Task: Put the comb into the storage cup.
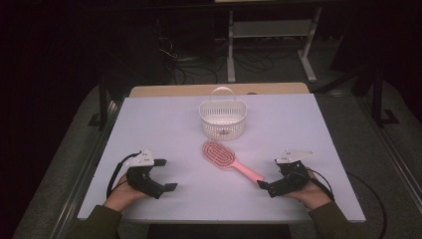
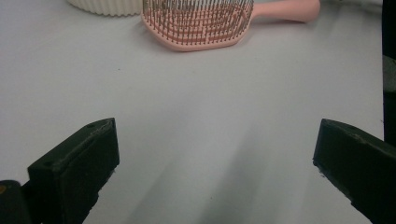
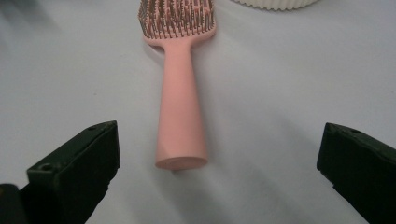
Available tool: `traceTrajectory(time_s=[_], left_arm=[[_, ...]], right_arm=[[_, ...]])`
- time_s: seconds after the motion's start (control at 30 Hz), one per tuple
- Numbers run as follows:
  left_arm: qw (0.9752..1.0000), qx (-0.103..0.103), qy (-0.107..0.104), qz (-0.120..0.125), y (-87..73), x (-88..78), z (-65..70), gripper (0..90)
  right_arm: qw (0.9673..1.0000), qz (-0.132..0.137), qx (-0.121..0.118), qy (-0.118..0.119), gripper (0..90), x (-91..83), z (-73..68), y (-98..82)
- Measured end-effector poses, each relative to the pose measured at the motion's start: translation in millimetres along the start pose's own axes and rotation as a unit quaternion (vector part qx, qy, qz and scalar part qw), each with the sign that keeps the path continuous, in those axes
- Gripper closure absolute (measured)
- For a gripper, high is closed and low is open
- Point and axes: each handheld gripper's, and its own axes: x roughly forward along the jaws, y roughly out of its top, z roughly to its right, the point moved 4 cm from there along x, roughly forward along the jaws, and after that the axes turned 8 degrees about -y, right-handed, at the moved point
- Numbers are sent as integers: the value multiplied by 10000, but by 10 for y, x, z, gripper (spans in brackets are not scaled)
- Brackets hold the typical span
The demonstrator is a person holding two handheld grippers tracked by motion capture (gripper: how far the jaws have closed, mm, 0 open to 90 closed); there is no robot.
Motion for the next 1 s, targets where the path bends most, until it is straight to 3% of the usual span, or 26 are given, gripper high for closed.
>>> traceTrajectory(time_s=[0.5,1.0], left_arm=[[10000,-51,1,25,-3,1,-9,1],[10000,9,7,20,-1,3,2,1]], right_arm=[[9998,114,51,129,0,-42,-8,78],[9999,150,17,47,0,-63,-3,147]])
